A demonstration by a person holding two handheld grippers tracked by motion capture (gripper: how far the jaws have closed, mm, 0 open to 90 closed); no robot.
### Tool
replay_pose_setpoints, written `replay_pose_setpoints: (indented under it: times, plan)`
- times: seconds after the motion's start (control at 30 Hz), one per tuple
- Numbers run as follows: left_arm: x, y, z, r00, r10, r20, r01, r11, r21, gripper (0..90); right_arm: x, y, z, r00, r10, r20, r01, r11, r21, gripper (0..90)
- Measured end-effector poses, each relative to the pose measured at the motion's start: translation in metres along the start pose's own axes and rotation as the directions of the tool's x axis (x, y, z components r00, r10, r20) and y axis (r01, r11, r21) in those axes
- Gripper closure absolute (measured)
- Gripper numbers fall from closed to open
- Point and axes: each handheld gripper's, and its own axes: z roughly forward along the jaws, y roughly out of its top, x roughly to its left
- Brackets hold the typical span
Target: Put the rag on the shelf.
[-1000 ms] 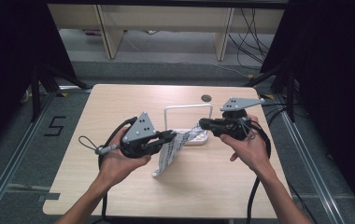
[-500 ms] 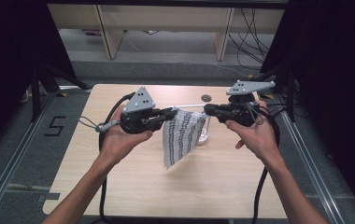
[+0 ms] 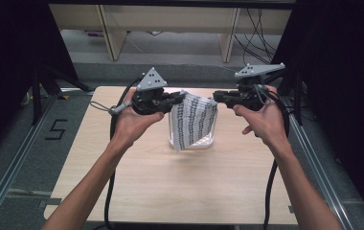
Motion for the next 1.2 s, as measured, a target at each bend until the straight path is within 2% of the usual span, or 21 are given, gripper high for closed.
replay_pose_setpoints:
  times: [0.03,0.07,0.13,0.2,0.27,0.43,0.5,0.6,0.63,0.67,0.73,0.8,0.93,0.97,1.07,1.2]
  plan:
    - [0.002,0.001,0.001,1.0000,-0.003,-0.004,0.003,1.0000,-0.002,85.7,-0.002,0.003,0.000,1.0000,-0.004,0.003,0.004,1.000,0.003,85.6]
    - [0.005,0.004,0.003,0.9999,-0.008,-0.010,0.008,1.0000,-0.002,85.7,-0.002,0.005,0.001,0.9998,0.018,-0.002,-0.018,1.000,0.013,85.5]
    - [0.006,0.005,0.005,0.9999,-0.011,-0.013,0.011,0.9999,-0.005,85.6,-0.004,0.008,0.002,0.9999,0.009,0.007,-0.009,1.000,0.011,85.5]
    - [0.014,0.010,0.011,0.9993,-0.014,-0.034,0.014,0.9999,-0.001,85.6,-0.007,0.013,0.008,0.9995,0.030,0.015,-0.030,0.999,0.017,85.4]
    - [0.018,0.012,0.014,0.9989,-0.020,-0.043,0.020,0.9998,-0.009,85.4,-0.010,0.017,0.011,0.9994,0.027,0.019,-0.027,1.000,0.016,85.4]
    - [0.027,0.019,0.018,0.9973,-0.046,-0.057,0.045,0.9987,-0.025,85.3,-0.017,0.024,0.017,0.9987,0.036,0.036,-0.036,0.999,-0.003,85.5]
    - [0.032,0.023,0.021,0.9964,-0.050,-0.068,0.048,0.9984,-0.031,85.2,-0.021,0.032,0.019,0.9977,0.056,0.039,-0.056,0.998,-0.014,85.6]
    - [0.037,0.026,0.024,0.9950,-0.061,-0.079,0.058,0.9975,-0.040,85.2,-0.024,0.037,0.021,0.9976,0.049,0.050,-0.047,0.998,-0.029,85.6]
    - [0.042,0.028,0.028,0.9930,-0.080,-0.087,0.075,0.9959,-0.051,85.2,-0.027,0.042,0.024,0.9965,0.066,0.052,-0.064,0.997,-0.034,85.5]
    - [0.042,0.028,0.028,0.9930,-0.080,-0.087,0.075,0.9959,-0.051,85.2,-0.029,0.044,0.025,0.9966,0.057,0.059,-0.055,0.998,-0.037,85.5]
    - [0.046,0.030,0.030,0.9914,-0.085,-0.099,0.080,0.9953,-0.055,85.0,-0.031,0.047,0.029,0.9955,0.074,0.059,-0.071,0.997,-0.040,85.5]
    - [0.054,0.031,0.037,0.9882,-0.106,-0.111,0.099,0.9927,-0.069,84.9,-0.035,0.050,0.035,0.9947,0.079,0.065,-0.077,0.996,-0.036,85.5]
    - [0.062,0.030,0.046,0.9846,-0.120,-0.127,0.114,0.9918,-0.059,84.7,-0.042,0.053,0.044,0.9929,0.104,0.059,-0.101,0.994,-0.040,85.4]
    - [0.065,0.030,0.049,0.9830,-0.128,-0.131,0.121,0.9909,-0.059,84.7,-0.048,0.054,0.051,0.9922,0.107,0.063,-0.105,0.993,-0.046,85.4]
    - [0.074,0.030,0.057,0.9788,-0.145,-0.144,0.138,0.9886,-0.060,84.6,-0.053,0.055,0.059,0.9891,0.128,0.074,-0.125,0.991,-0.040,85.3]
    - [0.079,0.028,0.065,0.9746,-0.159,-0.158,0.152,0.9869,-0.055,84.0,-0.062,0.054,0.069,0.9872,0.139,0.078,-0.136,0.990,-0.037,85.3]
